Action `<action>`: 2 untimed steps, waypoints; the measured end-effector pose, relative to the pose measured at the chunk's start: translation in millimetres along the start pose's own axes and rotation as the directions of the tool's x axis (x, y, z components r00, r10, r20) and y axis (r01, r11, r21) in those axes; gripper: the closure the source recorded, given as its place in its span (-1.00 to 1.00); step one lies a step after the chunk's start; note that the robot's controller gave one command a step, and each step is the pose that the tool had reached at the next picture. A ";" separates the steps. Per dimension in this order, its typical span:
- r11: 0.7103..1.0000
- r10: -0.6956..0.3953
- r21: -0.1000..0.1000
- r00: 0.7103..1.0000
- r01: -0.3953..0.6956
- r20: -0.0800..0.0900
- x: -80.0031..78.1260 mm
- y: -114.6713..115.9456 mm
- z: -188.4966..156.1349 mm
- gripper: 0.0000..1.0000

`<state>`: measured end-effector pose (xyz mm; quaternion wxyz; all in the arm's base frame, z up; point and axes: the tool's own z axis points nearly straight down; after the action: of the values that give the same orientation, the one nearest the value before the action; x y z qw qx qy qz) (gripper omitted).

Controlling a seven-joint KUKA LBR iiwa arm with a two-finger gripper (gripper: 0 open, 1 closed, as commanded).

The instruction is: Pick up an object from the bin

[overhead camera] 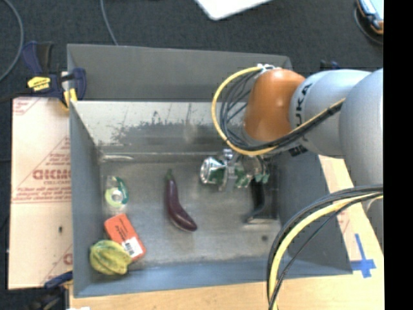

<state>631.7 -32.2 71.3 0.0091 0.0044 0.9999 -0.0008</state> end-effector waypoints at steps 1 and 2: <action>1.000 0.000 0.000 1.000 0.000 0.000 0.0 0.0 0.0 1.00; 1.000 0.000 0.000 1.000 0.000 -0.001 0.9 -0.2 -3.6 1.00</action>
Offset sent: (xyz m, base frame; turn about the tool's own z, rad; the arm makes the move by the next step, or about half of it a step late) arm -0.0001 -0.0001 0.0342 0.0000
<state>630.7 -32.3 74.9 0.0085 0.0042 1.0000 -0.0009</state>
